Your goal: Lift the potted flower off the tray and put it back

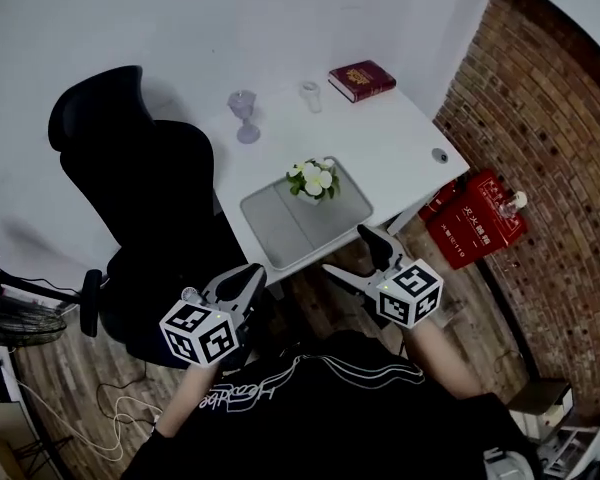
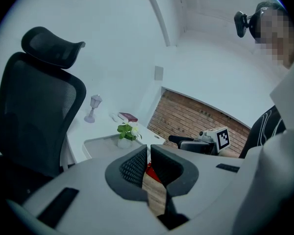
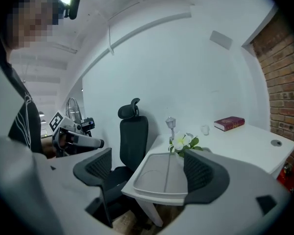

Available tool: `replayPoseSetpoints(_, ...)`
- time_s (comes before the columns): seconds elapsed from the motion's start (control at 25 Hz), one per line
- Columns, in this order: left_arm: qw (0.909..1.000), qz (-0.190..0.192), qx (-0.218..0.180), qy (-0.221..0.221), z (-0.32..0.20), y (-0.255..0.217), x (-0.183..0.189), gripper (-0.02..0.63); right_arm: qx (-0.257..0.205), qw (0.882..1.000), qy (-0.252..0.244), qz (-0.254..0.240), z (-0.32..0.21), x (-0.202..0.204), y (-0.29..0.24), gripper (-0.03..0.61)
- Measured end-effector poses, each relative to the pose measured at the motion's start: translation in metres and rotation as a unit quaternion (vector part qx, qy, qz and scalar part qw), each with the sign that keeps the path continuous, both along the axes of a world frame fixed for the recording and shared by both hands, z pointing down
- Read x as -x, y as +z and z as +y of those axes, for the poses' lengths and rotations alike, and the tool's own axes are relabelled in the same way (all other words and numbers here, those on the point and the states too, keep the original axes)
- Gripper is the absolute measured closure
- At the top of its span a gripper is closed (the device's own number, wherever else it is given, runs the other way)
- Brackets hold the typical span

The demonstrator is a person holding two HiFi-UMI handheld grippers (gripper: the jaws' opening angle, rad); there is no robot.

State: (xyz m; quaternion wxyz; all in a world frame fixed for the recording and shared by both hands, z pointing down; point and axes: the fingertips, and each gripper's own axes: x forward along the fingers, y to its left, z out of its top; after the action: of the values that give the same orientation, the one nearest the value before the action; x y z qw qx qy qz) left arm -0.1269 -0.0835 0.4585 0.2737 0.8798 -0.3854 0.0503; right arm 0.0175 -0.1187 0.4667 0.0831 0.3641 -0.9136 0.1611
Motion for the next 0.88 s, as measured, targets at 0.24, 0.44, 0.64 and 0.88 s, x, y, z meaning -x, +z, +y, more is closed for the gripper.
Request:
replayPoseSetpoints(0.24,1.0,0.002,-0.001,0.003,-0.017,0.005,0.005,0.568,0.008,1.0,0.009,0.024,-0.033,0.003,0.016,0.131)
replayPoseSetpoints(0.44,0.9999,-0.001,0.007,-0.014,-0.032,0.008,0.016,0.568,0.017,0.998,0.01,0.06,-0.068,0.004,0.036,0.131)
replayPoseSetpoints(0.64,0.9993,-0.007,0.024,-0.026,-0.048,0.015,0.023,0.568,0.037,0.995,0.012,0.096,-0.108,0.005,0.07,0.131)
replayPoseSetpoints(0.88,0.9985,-0.012,0.034,-0.041,-0.07,0.011,0.028,0.568,0.048,0.99,0.009,0.129,-0.144,0.005,0.096,0.13)
